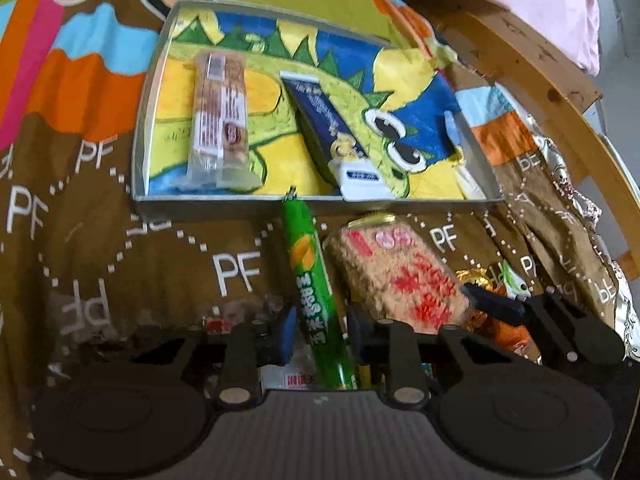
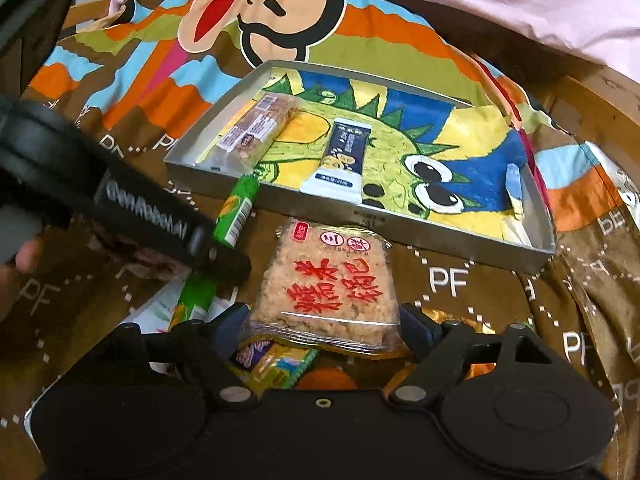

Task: Organize snacks
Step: 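Close the left tool on the green sausage while the right tool grasps the pork-floss cake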

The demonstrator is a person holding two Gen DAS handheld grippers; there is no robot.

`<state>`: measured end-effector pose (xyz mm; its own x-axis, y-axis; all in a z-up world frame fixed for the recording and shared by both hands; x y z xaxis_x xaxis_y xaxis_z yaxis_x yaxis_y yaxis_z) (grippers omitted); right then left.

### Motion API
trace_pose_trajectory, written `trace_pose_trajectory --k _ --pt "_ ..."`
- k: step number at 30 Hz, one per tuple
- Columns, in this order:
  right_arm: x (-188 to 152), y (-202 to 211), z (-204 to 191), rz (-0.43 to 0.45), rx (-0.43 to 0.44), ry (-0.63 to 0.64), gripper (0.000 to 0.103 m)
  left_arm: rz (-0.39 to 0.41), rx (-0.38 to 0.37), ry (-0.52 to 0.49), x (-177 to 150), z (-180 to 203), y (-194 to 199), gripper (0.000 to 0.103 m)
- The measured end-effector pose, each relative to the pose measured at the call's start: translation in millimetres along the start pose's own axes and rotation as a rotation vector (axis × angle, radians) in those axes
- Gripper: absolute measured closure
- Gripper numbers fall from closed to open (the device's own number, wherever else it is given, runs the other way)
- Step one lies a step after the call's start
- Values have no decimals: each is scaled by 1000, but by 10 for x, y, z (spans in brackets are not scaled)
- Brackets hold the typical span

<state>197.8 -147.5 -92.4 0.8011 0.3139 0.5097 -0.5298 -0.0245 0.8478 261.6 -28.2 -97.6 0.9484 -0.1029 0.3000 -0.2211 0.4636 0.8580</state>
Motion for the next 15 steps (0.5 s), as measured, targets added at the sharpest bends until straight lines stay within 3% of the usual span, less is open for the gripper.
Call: trace_pose_trajectory --k 2,6,11,15 --pt "-5 -31 -12 2 6 5 12 -1 -14 13 -5 -31 -8 75" --pt "-1 -67 12 14 16 3 11 -1 -16 -4 -1 -35 -10 76" --pt "-2 -86 95 11 57 -33 22 -6 -29 -11 2 -30 -15 80" --pt "-16 -20 90 -7 41 -47 26 -58 -76 81 -9 -131 4 82"
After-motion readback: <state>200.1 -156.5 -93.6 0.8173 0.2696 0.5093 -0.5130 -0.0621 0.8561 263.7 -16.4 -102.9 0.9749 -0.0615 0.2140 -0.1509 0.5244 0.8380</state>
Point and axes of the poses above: each gripper's, at about its wrist camera, not at the fingertips, and y roughly against the way its jaws point, z to its right, x to its top, the point moved 3 cm from there along -y, roughly the way its jaws point, and after that the axes turned 11 degrees about -z, right-handed, at the moved point
